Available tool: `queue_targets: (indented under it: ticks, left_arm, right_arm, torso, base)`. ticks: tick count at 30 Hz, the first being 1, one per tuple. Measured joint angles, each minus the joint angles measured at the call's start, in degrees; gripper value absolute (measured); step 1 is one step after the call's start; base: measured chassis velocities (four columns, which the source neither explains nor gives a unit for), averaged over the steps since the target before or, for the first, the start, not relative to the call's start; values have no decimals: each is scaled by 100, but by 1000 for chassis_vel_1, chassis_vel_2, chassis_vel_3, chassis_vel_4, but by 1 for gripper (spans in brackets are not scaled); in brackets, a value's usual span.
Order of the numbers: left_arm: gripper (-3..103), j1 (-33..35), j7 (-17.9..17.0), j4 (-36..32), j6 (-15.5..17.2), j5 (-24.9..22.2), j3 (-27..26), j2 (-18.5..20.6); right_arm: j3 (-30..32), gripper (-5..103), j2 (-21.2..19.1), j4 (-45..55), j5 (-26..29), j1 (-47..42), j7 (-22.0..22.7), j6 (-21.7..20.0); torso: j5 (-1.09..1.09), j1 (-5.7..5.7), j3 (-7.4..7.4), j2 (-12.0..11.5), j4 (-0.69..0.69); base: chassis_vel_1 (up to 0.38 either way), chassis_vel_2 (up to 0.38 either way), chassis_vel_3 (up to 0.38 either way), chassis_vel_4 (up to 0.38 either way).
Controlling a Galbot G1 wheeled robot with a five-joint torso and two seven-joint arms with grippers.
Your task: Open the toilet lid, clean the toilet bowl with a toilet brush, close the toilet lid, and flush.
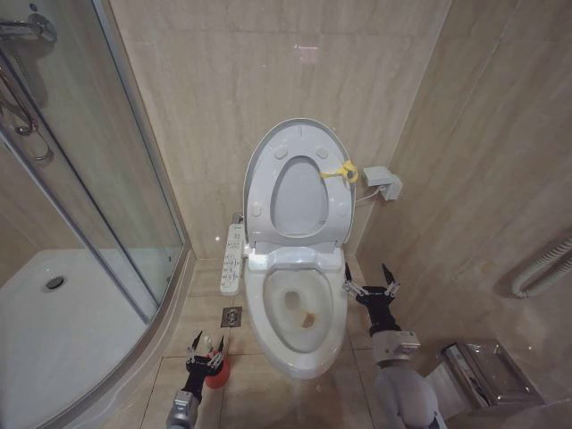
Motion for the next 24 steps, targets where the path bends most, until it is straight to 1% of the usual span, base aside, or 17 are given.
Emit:
queue_targets:
  ticks: [6, 7, 13, 14, 24]
  left_arm:
    - [72, -62, 82, 96, -118, 35, -50, -6]
    - [44, -60, 91, 100, -134, 39, -56, -6]
    - [44, 13, 99, 73, -200, 90, -103, -2]
    - [22, 22, 98, 68, -215, 105, -117, -1]
    - [22, 17, 67, -121, -350, 165, -222, 23]
  right_arm:
    - [0, 100, 0, 0, 0, 0, 0, 0]
    - [0, 100, 0, 0, 0, 0, 0, 0]
    - [0, 100, 0, 0, 0, 0, 0, 0]
    - [0, 100, 0, 0, 0, 0, 0, 0]
    - [0, 100, 0, 0, 0, 0, 0, 0]
  torso:
    - [0, 0, 0, 0, 0]
    - [0, 0, 0, 0, 0]
    - [0, 0, 0, 0, 0]
    - [0, 0, 0, 0, 0]
    - [0, 0, 0, 0, 0]
  base:
    - [0, 0, 0, 0]
    - [0, 0, 0, 0]
    - [0, 0, 0, 0]
    - [0, 0, 0, 0]
    - [0, 0, 0, 0]
